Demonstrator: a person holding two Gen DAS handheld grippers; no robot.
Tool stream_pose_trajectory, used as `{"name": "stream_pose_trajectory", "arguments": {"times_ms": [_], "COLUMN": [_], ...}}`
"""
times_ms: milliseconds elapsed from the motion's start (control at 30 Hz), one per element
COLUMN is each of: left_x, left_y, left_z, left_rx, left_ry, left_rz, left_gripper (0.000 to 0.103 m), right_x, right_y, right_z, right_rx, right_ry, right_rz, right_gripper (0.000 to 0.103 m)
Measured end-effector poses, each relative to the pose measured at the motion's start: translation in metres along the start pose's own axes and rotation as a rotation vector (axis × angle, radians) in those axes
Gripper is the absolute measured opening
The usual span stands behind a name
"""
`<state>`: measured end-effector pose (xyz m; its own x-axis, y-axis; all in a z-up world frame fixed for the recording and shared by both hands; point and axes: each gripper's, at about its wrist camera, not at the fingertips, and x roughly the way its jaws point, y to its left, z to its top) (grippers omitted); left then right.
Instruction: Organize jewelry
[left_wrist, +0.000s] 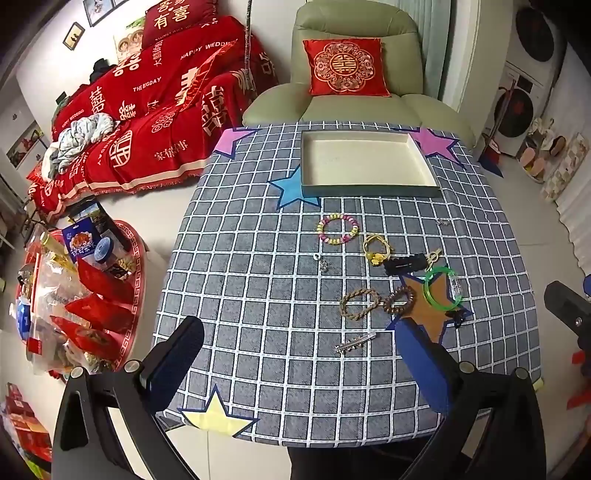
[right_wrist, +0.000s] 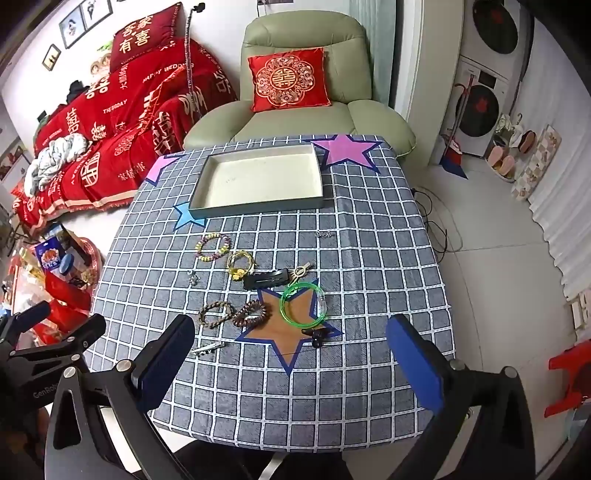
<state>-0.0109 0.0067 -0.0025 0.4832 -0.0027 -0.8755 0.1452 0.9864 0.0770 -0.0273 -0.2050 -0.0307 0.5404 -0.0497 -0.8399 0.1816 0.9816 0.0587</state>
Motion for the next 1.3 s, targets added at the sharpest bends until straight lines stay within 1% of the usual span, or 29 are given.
{"name": "stream_pose_trajectory", "arguments": {"times_ms": [233,533,1300], "left_x": [-0.005,-0.007,-0.006], "left_y": [-0.001,-0.002,-0.001], "left_z": [0.000,0.002,0.002], "left_rx": [0.002,0.002,0.000], "left_ry": [-0.013,-0.023,-0.019], "left_rz": [-0.010,-0.014,-0.011], "left_gripper": [0.103,0.103,0.103], "right_x": [-0.009,-0.011,-0.011], "right_y": [0.001,0.003,0.004], "right_z": [0.000,0.001,0.007], "right_rx": [-0.005,-0.009,-0.008], "right_ry": [-0.025,-0.029,-0.030], "right_rz": [0.003,0.004,0.004], "right_gripper": [0.103,0.103,0.103]}}
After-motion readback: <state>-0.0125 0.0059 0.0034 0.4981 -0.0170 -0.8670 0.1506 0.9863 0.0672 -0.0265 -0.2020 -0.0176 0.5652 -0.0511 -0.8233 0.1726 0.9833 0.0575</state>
